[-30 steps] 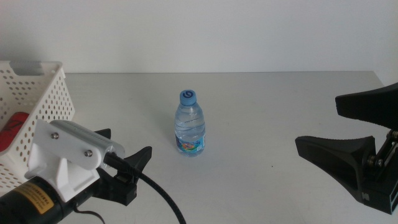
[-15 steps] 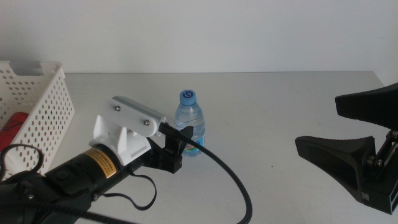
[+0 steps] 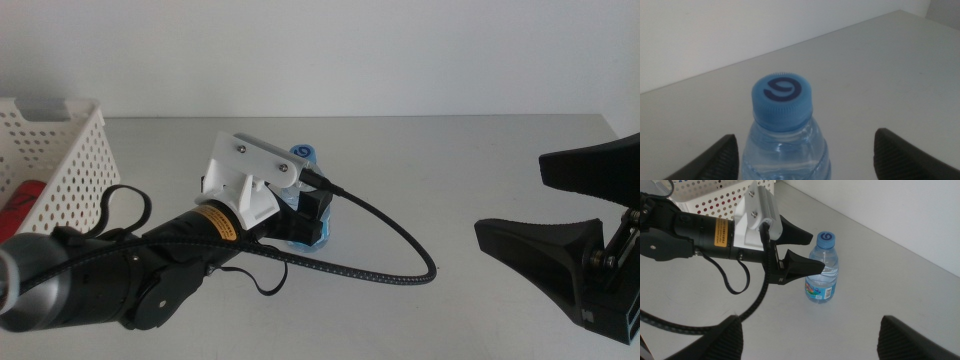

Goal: Use arms to grab the bottles and put them into the dustbin to the left of the table.

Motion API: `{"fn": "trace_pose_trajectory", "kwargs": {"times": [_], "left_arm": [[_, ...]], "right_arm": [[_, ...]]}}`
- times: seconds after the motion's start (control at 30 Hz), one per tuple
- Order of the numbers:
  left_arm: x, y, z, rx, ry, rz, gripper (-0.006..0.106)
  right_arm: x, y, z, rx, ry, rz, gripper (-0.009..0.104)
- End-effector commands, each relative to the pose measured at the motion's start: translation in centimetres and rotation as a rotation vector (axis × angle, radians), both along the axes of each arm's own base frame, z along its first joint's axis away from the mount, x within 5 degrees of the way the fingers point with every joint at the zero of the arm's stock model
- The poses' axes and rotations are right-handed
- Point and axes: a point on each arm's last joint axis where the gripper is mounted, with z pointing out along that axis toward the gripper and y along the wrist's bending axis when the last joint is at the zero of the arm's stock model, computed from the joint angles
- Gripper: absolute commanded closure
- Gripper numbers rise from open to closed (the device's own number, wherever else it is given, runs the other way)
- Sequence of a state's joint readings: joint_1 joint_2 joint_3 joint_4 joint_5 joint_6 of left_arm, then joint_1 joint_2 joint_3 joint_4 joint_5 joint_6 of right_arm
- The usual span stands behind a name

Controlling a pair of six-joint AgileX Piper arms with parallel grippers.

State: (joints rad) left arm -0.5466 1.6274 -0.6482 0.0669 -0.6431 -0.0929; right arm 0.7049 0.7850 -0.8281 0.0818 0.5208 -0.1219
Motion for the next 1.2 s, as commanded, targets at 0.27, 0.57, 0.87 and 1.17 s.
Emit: {"fn": "trace_pose_trajectory", "kwargs": {"times": [0.27,0.57,0.87,1.17], "left_arm": [[2.8,-1.6,-0.3,-0.142,-0.148,0.015,0.009],[3.4,-1.9,-2.5,-0.167,-0.182,0.022,0.009],[3.8,-2.1,-4.1,-0.163,-0.182,0.025,0.027],[3.3,-2.2,-2.2,-0.116,-0.195,-0.023,0.102]], "right_arm": [[0.0,0.0,1.6,0.057,-0.08,0.001,0.017],[0.0,0.0,1.6,0.059,-0.078,0.0,0.017],[0.0,0.0,1.6,0.059,-0.078,0.0,0.017],[0.0,0.0,1.6,0.059,-0.078,0.0,0.017]]}}
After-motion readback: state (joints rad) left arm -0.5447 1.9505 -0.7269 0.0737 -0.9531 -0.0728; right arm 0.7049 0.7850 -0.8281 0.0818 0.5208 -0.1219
